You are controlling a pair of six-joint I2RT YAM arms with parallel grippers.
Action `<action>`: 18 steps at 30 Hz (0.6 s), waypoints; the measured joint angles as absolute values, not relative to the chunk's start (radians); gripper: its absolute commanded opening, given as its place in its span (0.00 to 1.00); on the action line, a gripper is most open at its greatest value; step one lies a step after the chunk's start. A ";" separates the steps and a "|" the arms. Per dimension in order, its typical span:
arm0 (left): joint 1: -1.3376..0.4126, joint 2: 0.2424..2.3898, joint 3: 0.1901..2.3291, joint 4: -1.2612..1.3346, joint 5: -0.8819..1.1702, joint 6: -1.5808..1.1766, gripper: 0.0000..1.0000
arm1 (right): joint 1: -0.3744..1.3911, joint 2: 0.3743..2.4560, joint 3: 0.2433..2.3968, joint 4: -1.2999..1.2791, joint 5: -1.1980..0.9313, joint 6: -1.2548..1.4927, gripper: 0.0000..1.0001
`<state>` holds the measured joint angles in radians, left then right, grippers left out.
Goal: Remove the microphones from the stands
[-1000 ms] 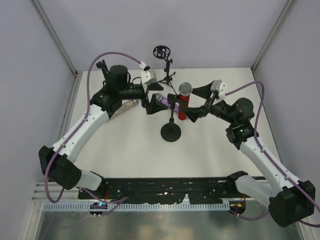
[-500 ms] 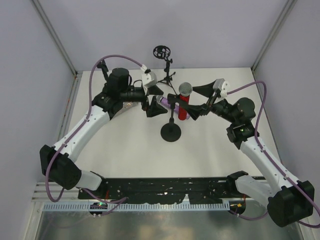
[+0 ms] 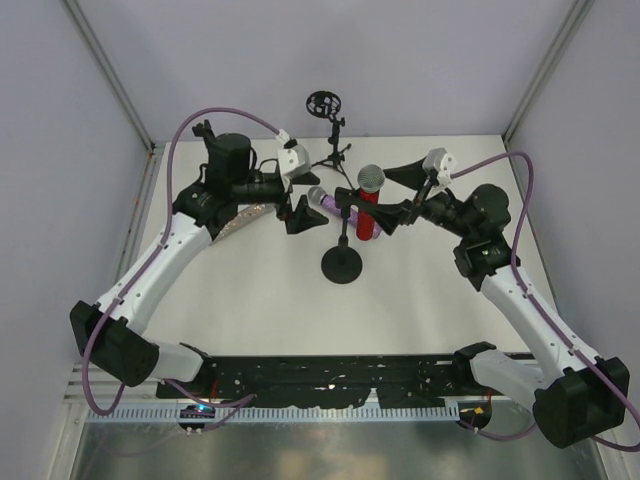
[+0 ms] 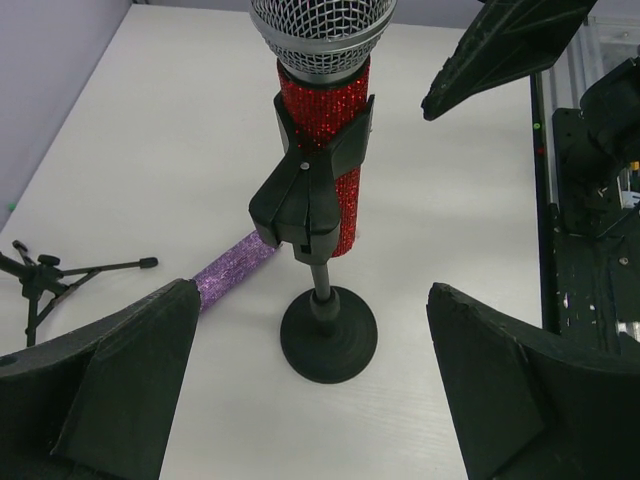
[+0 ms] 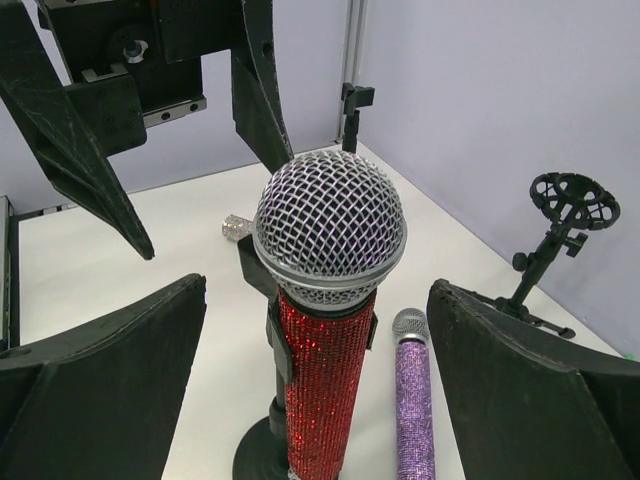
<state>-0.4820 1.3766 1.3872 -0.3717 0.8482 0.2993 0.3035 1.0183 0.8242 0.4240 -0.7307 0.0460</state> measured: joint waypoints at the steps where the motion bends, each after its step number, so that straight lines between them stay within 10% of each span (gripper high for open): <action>1: -0.482 1.376 1.393 -0.382 0.849 0.307 1.00 | 0.303 1.023 0.834 0.413 -0.731 0.043 0.95; 18: -0.463 1.408 1.470 -0.493 0.900 0.424 1.00 | 0.299 1.029 0.869 0.321 -0.684 -0.051 0.95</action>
